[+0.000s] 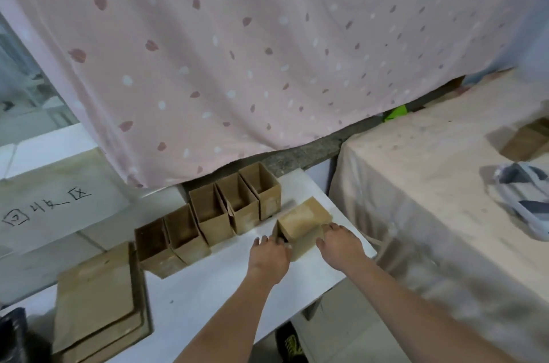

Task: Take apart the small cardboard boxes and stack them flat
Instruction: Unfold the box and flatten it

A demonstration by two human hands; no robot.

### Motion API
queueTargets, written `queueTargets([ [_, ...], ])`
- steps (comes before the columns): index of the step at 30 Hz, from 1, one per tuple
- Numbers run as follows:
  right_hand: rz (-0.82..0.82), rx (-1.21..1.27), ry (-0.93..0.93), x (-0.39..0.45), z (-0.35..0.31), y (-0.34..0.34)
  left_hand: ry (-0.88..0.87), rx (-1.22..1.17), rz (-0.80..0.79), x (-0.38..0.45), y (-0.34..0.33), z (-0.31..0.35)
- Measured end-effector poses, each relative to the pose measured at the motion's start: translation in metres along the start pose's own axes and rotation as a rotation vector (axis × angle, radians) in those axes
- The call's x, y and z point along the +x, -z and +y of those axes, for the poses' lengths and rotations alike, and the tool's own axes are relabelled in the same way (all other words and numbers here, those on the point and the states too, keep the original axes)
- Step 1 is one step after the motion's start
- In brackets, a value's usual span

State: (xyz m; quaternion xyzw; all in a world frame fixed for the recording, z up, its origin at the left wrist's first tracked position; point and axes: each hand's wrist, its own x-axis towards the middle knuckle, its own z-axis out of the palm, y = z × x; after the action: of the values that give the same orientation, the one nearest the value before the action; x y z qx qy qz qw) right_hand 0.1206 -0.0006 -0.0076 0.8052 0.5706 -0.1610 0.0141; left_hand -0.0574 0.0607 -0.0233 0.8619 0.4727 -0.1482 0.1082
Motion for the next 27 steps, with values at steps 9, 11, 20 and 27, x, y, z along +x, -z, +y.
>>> queueTargets([
  [9,-0.133,0.031,-0.083,0.083,0.032,0.03,-0.072,-0.121,0.018,0.089,0.021,0.034],
  [11,-0.164,0.074,-0.106,0.101,0.034,0.028,-0.088,-0.153,0.033,0.105,0.016,0.033],
  [20,-0.26,0.216,-0.162,0.141,0.027,0.016,-0.047,-0.19,-0.014,0.125,-0.003,0.026],
  [27,-0.331,0.46,-0.303,0.163,0.031,0.016,-0.013,-0.173,-0.059,0.144,-0.002,0.042],
])
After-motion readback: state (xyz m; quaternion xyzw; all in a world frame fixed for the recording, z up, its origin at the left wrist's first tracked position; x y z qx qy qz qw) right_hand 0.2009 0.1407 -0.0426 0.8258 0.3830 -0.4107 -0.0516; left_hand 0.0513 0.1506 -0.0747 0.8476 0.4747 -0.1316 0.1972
